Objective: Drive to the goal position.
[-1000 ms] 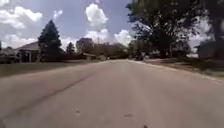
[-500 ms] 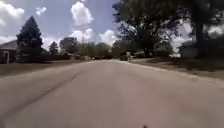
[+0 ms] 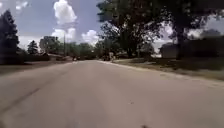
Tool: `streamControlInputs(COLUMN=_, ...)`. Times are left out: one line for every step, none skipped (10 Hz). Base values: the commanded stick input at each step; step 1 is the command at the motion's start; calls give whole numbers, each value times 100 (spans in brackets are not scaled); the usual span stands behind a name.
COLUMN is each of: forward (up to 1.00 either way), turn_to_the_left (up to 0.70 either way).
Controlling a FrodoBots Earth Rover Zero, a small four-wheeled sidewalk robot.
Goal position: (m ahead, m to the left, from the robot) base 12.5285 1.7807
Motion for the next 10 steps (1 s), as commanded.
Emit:
streamControlInputs(forward=0, turn_to_the_left=0)
streamControlInputs(forward=25, turn_to_the_left=0)
streamControlInputs(forward=82, turn_to_the_left=0)
streamControlInputs(forward=78, turn_to_the_left=0)
streamControlInputs(forward=85, turn_to_the_left=0)
streamControlInputs(forward=85, turn_to_the_left=0)
streamControlInputs(forward=85, turn_to_the_left=0)
streamControlInputs(forward=85, turn_to_the_left=0)
streamControlInputs(forward=85, turn_to_the_left=0)
streamControlInputs(forward=85, turn_to_the_left=0)
